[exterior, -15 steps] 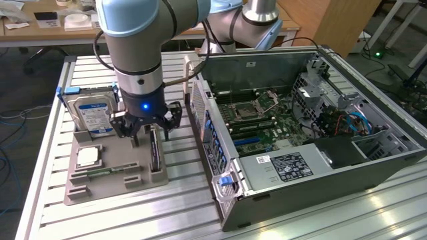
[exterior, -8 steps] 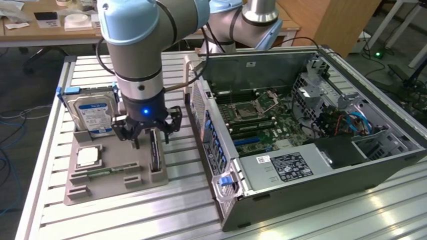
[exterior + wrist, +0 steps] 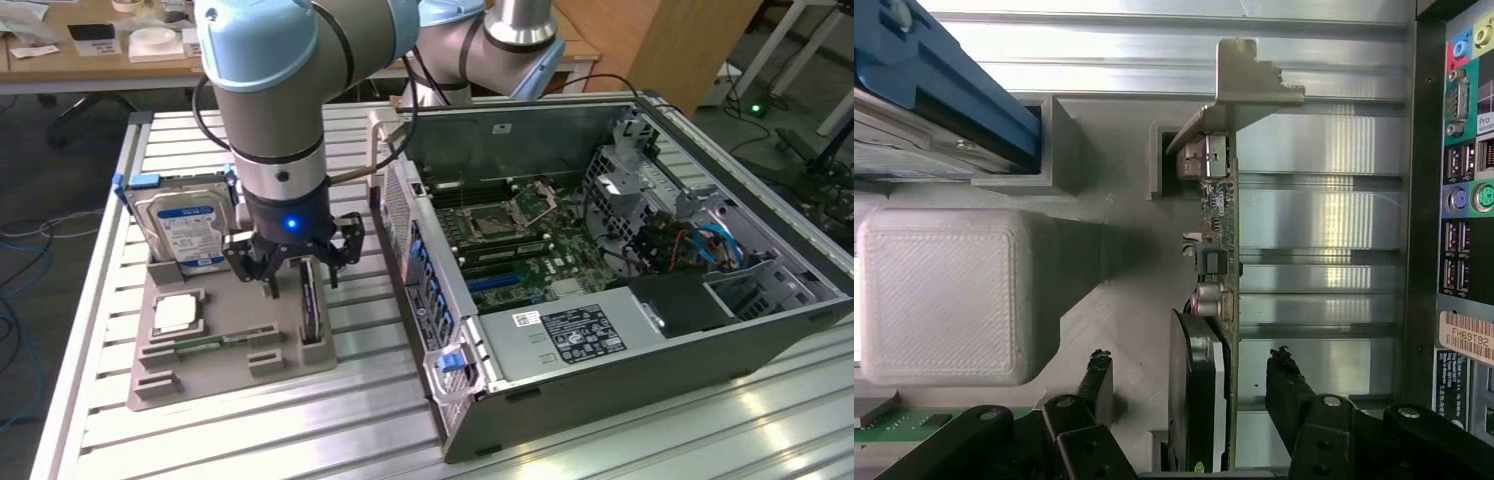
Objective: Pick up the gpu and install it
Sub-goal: 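Pick up the gpu and move the gpu toward the slot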
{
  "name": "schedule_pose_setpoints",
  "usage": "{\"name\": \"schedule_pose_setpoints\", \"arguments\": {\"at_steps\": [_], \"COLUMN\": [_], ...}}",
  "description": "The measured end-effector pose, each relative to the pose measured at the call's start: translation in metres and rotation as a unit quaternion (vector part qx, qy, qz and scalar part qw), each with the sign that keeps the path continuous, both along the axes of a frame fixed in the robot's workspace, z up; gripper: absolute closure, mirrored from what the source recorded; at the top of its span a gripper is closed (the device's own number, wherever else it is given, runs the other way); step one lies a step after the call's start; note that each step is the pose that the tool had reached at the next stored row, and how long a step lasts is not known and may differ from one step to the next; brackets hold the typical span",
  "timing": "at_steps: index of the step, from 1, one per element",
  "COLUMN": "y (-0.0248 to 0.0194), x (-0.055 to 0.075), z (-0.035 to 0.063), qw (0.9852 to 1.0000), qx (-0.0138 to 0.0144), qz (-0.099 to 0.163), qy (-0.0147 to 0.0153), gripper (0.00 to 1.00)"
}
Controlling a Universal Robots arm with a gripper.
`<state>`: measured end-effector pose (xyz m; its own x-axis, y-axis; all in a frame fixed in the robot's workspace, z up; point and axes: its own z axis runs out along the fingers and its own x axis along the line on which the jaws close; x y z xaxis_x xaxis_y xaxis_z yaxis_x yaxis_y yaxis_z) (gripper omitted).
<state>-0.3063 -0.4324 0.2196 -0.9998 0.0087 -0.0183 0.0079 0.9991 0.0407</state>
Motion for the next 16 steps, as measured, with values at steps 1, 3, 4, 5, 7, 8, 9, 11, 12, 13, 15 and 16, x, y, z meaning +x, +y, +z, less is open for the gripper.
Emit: {"name": "schedule_pose_setpoints", "arguments": {"at_steps": [1, 3, 4, 5, 7, 8, 9, 11, 12, 13, 15, 16], "y": [0.0, -0.0001, -0.0002, -0.0003, -0.0006, -0.0006, -0.0006, -0.0006, -0.0006, -0.0006, -0.0006, -0.0007], "x": [0.0, 0.0, 0.0001, 0.0003, 0.0005, 0.0005, 0.0004, 0.0005, 0.0006, 0.0005, 0.0005, 0.0005], "z": [0.0, -0.0002, -0.0003, -0.0002, -0.0004, -0.0006, -0.001, -0.002, -0.0026, -0.0031, -0.0039, -0.004], "qw": [1.0, 1.0, 1.0, 1.0, 1.0, 1.0, 1.0, 1.0, 1.0, 1.0, 1.0, 1.0], "qx": [0.0, 0.0001, 0.0001, 0.0, 0.0, -0.0001, -0.0001, -0.0001, 0.0, -0.0001, -0.0001, -0.0002], "qz": [0.0, 0.0, 0.0, 0.0, 0.0, 0.0, 0.0, 0.0, 0.0, 0.0, 0.0, 0.0], "qy": [0.0, -0.0001, -0.0001, -0.0001, 0.0, 0.0, 0.0, 0.0, -0.0001, 0.0, 0.0001, 0.0001], "gripper": [0.28, 0.29, 0.36, 0.36, 0.42, 0.48, 0.48, 0.48, 0.48, 0.48, 0.48, 0.48]}}
